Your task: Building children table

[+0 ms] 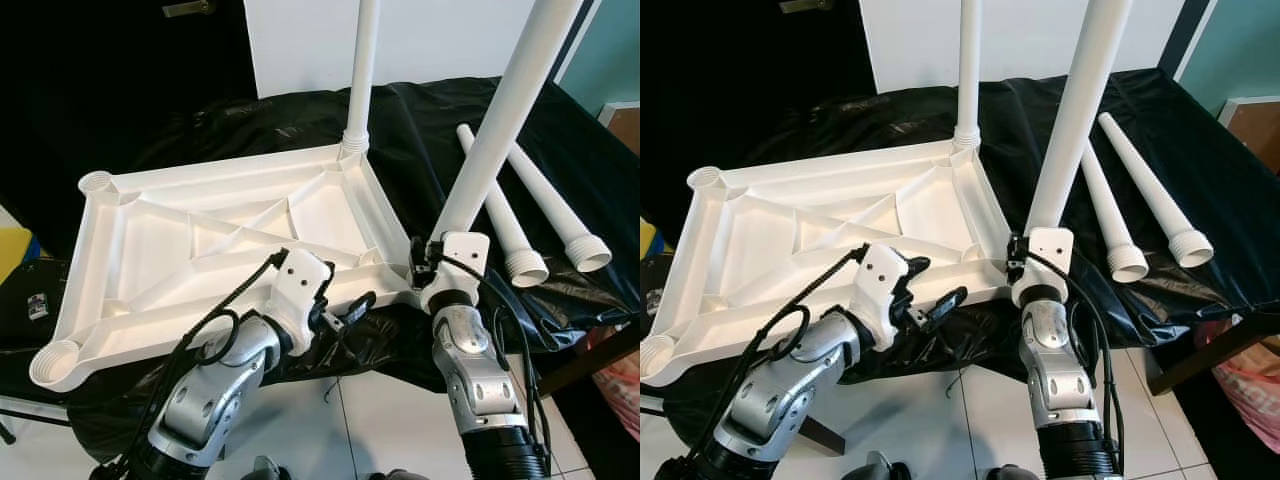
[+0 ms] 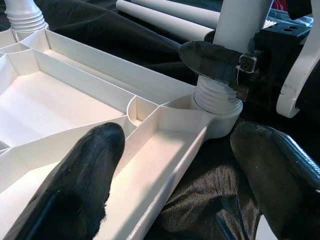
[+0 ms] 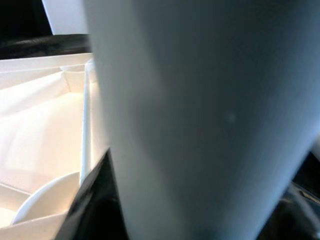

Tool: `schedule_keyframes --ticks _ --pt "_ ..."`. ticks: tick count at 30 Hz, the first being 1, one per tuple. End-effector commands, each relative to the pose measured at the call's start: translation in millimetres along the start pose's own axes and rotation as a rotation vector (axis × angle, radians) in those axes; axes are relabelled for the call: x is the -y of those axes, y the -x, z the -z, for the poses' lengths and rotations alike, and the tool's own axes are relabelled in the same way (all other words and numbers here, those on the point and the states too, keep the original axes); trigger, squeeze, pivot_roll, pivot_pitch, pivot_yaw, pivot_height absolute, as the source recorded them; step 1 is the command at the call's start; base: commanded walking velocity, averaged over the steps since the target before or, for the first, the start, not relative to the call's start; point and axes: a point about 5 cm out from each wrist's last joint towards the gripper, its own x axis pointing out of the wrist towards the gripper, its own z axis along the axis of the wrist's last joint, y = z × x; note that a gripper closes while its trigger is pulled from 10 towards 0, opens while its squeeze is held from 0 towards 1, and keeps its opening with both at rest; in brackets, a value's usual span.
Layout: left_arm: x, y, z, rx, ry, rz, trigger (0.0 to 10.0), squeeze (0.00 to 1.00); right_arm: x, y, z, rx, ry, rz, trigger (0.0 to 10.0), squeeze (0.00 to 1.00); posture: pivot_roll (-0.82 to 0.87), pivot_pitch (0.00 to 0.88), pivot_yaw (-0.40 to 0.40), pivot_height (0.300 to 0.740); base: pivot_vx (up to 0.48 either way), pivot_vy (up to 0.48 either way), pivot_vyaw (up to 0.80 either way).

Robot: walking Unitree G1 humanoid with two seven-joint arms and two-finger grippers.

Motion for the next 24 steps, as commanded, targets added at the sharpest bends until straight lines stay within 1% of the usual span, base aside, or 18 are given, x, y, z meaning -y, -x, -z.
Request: schedule_keyframes --ticks 1,2,3,6,7,10,11,12,14,15,16,17,20,22,23,24 --pt "3.4 -0.4 3.9 -0.011 0.003 0.038 10.0 0.00 1.2 7.4 14.2 -0.062 -0.030 -0.017 10.0 1.00 -0.02 0.073 -0.013 0.740 0.000 0.000 0.00" --pt "3.4 -0.4 3.9 -0.011 0.003 0.038 10.0 0.00 1.2 7.4 14.2 -0.062 -0.030 -0.017 10.0 1.00 -0.02 0.073 -0.013 0.740 0.000 0.000 0.00" --pt "3.7 -0.6 3.9 -0.011 0.004 0.038 10.0 0.00 1.9 8.3 10.8 -0.037 -0.039 -0.040 10.0 1.00 -0.02 0.072 -0.014 0.740 0.000 0.000 0.00" --pt "4.2 -1.1 4.1 -0.012 0.006 0.040 10.0 0.00 7.9 9.8 1.7 0.025 -0.060 -0.106 10.0 1.00 -0.03 0.073 -0.014 0.740 0.000 0.000 0.00" --pt "4.2 -1.4 4.0 -0.011 0.006 0.041 10.0 0.00 12.8 9.3 -0.3 0.039 -0.058 -0.129 10.0 1.00 -0.03 0.072 -0.012 0.740 0.000 0.000 0.00" --pt "4.2 -1.6 3.9 -0.011 0.005 0.043 10.0 0.00 17.1 8.7 -1.2 0.048 -0.051 -0.149 10.0 1.00 -0.03 0.071 -0.011 0.740 0.000 0.000 0.00" --pt "4.2 -1.6 3.8 -0.010 0.006 0.045 10.0 0.00 21.4 7.9 -1.5 0.051 -0.048 -0.179 10.0 1.00 -0.03 0.071 -0.011 0.740 0.000 0.000 0.00" --pt "4.2 -1.8 3.9 -0.011 0.005 0.047 10.0 0.00 24.0 6.9 -2.9 0.061 -0.040 -0.208 10.0 0.74 -0.04 0.070 -0.005 0.740 0.000 0.000 0.00" --pt "4.3 -2.0 3.9 -0.012 0.005 0.049 10.0 0.00 25.5 6.2 -3.9 0.067 -0.035 -0.227 10.0 0.74 -0.04 0.070 -0.005 0.740 0.000 0.000 0.00" --pt "4.3 -2.4 4.2 -0.014 0.004 0.054 10.0 0.00 26.5 4.5 -7.1 0.082 -0.024 -0.311 10.0 0.00 -0.04 0.069 0.000 0.740 0.000 0.000 0.00" --pt "4.3 -2.4 4.2 -0.014 0.004 0.054 10.0 0.00 26.5 4.5 -7.1 0.082 -0.024 -0.311 10.0 0.00 -0.04 0.069 0.000 0.740 0.000 0.000 0.00" --pt "4.3 -2.4 4.5 -0.016 0.001 0.057 10.0 0.00 26.8 3.1 -8.1 0.081 -0.013 -0.375 10.0 0.00 -0.04 0.070 0.000 0.740 0.000 0.000 0.00" --pt "3.6 -3.1 4.9 -0.019 -0.002 0.059 10.0 0.00 29.1 -1.0 -9.0 0.069 0.006 -0.499 10.0 0.00 -0.05 0.070 0.003 0.740 0.000 0.000 0.00" --pt "3.6 -3.1 4.9 -0.019 -0.002 0.059 10.0 0.00 29.1 -1.0 -9.0 0.069 0.006 -0.499 10.0 0.00 -0.05 0.070 0.003 0.740 0.000 0.000 0.00" --pt "2.5 -3.5 4.6 -0.018 -0.002 0.057 10.0 0.00 29.9 -5.2 -8.6 0.064 0.047 -0.584 10.0 0.00 -0.04 0.071 0.004 0.740 0.000 0.000 0.00" --pt "2.5 -3.5 4.6 -0.018 -0.002 0.057 10.0 0.00 29.9 -5.2 -8.6 0.064 0.047 -0.584 10.0 0.00 -0.04 0.071 0.004 0.740 0.000 0.000 0.00"
